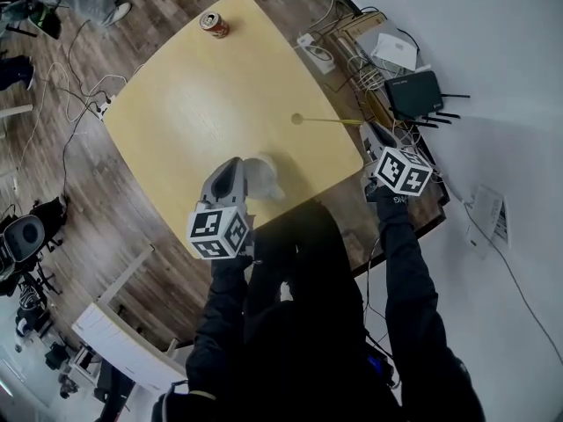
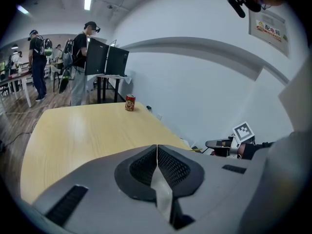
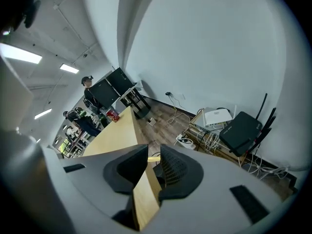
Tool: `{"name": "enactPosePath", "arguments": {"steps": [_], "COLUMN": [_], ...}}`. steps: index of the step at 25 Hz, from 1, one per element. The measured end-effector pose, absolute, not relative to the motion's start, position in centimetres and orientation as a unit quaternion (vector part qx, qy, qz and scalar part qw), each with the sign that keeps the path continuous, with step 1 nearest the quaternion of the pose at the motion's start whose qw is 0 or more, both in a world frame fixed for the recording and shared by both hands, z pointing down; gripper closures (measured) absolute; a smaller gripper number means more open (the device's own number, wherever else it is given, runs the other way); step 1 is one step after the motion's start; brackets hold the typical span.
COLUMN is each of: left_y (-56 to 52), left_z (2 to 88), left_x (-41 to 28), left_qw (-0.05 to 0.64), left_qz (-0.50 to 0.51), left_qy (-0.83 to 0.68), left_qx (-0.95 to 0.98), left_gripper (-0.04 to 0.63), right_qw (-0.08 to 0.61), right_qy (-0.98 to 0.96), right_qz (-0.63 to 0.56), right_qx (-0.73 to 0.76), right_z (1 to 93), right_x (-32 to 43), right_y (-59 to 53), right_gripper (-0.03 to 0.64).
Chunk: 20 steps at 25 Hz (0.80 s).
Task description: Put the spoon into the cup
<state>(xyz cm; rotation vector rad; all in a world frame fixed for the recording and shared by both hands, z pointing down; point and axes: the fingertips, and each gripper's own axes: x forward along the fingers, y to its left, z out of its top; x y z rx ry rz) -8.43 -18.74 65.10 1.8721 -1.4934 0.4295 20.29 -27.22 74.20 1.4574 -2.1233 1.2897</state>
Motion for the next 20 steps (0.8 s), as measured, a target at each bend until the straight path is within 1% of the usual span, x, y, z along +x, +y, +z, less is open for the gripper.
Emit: {"name": "enactPosePath", "arguments": {"steps": [4, 9, 13, 15, 18, 20], "left_y": [-19.1, -19.0, -18.9, -18.9, -19.0, -19.0], "left_z": [65.7, 66.5, 66.9, 67.1, 67.2, 67.1], "left_x": [-8.6, -8.9, -9.4, -9.6, -9.7, -9.7], "left_qw": [0.349, 0.354, 0.359, 0.36, 0.359, 0.358], "left_qz": [0.173, 0.182, 0.185, 0.186, 0.188, 0.187], "left_qy": [-0.577, -0.578, -0.58, -0.58, -0.58, -0.58], "left_qx": [0.718, 0.713, 0.708, 0.706, 0.707, 0.708], "left_gripper": [0.56, 0.56, 0.56, 0.56, 0.56, 0.56], "right_qw": [0.109, 0.054, 0.014, 0.007, 0.004, -0.003], "right_qy": [-0.726, -0.705, -0.704, -0.706, -0.711, -0.715], "right_qz": [0.469, 0.527, 0.569, 0.582, 0.584, 0.583], "right_qx": [0.492, 0.47, 0.423, 0.404, 0.391, 0.386], "right_z": [75.9, 77.6, 77.7, 77.8, 77.8, 77.4], "right_x": [20.6, 20.5, 19.3, 18.8, 18.4, 18.3], "right_y": [-28.0, -28.4, -28.4, -28.4, -28.4, -28.5], "right_gripper": [0.494, 0.449, 0.443, 0.454, 0.546, 0.554]}}
